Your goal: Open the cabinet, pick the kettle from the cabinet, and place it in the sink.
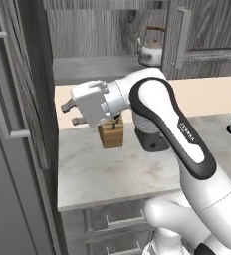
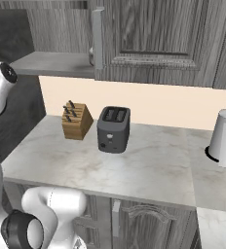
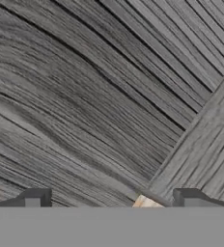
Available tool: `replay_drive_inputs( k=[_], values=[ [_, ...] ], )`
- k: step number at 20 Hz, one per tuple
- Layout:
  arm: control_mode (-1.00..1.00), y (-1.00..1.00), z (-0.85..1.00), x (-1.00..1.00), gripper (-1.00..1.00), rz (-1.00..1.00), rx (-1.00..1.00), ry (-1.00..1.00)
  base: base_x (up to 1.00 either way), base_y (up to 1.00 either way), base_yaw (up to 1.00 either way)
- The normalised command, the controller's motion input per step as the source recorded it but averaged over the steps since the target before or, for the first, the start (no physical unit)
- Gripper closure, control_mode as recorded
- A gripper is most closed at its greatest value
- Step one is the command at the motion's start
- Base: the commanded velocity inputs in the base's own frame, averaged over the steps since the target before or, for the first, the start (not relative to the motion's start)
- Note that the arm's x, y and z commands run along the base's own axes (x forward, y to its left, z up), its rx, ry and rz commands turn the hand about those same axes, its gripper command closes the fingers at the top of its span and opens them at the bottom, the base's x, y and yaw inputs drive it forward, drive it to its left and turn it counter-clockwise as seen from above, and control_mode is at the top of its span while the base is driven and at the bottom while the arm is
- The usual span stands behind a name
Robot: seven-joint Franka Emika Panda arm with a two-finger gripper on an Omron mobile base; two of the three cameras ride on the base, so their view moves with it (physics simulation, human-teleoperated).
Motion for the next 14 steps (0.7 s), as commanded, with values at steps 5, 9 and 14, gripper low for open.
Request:
replay_drive_inputs(
  k=[5, 9, 14],
  values=[
    [-1.0, -0.57, 0.03, -0.13, -1.0, 0.0, 0.0, -0.14, 0.0, 0.0, 0.0],
    [-1.0, -0.56, 0.05, -0.16, -1.0, -0.06, -0.05, -0.2, 0.0, 0.0, 0.0],
    [-1.0, -0.54, 0.04, -0.12, -1.0, -0.17, -0.16, -0.19, 0.0, 0.0, 0.0]
  ],
)
